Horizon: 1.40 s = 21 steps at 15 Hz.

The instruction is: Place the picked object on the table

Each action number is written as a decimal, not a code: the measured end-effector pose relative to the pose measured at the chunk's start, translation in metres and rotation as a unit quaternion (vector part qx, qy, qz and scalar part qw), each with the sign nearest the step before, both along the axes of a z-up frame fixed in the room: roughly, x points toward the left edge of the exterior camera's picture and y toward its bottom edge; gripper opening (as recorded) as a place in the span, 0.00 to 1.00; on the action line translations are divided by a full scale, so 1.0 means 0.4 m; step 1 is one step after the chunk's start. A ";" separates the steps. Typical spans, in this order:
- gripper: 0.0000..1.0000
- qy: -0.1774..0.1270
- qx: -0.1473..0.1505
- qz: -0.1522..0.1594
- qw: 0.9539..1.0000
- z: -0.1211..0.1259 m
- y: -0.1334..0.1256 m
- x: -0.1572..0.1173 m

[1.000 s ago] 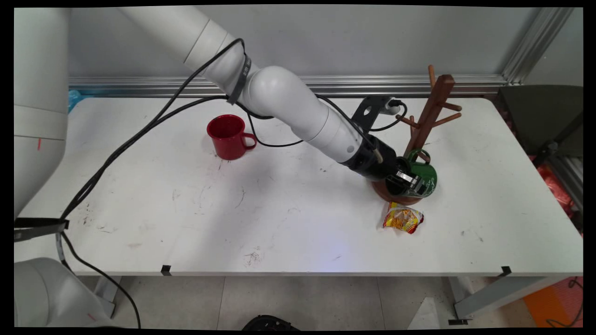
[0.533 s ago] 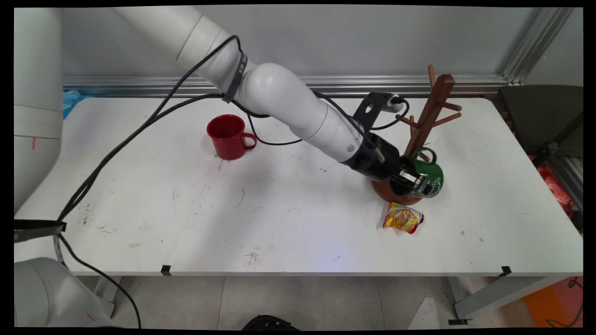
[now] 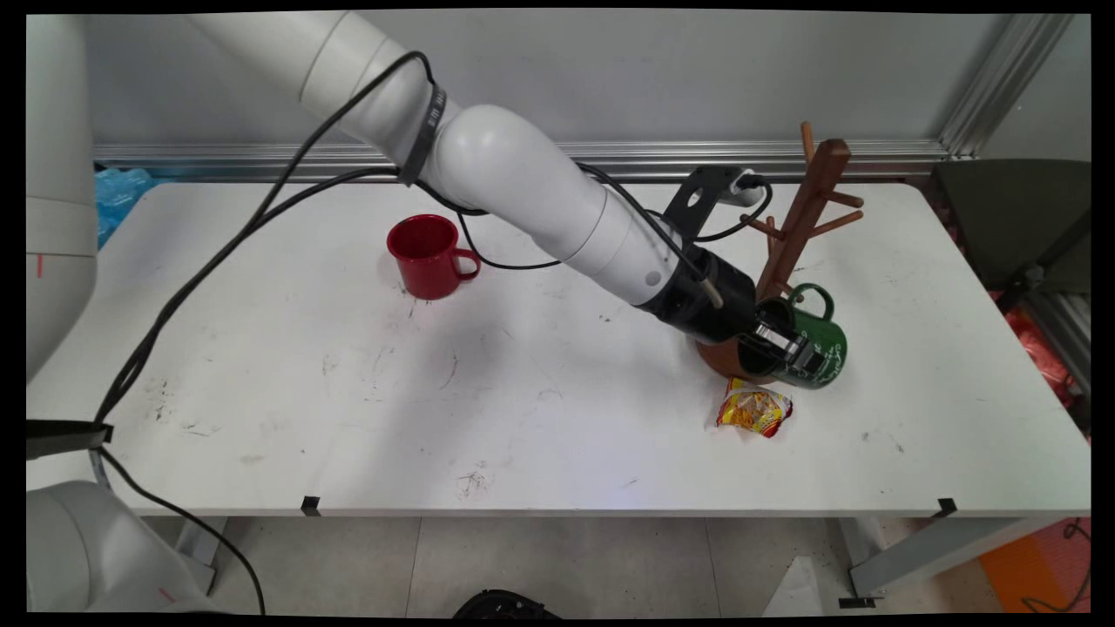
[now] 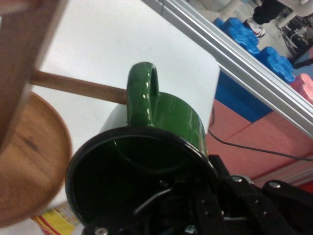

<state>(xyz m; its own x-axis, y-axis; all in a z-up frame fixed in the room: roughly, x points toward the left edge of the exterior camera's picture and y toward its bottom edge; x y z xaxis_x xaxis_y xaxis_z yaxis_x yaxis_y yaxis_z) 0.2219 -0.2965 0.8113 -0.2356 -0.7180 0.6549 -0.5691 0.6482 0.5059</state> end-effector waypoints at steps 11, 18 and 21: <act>0.00 0.002 0.000 -0.025 1.000 0.057 0.072 0.013; 0.00 -0.048 -0.009 -0.047 0.998 0.136 0.128 0.100; 0.00 -0.072 -0.014 -0.056 0.996 0.175 0.143 0.141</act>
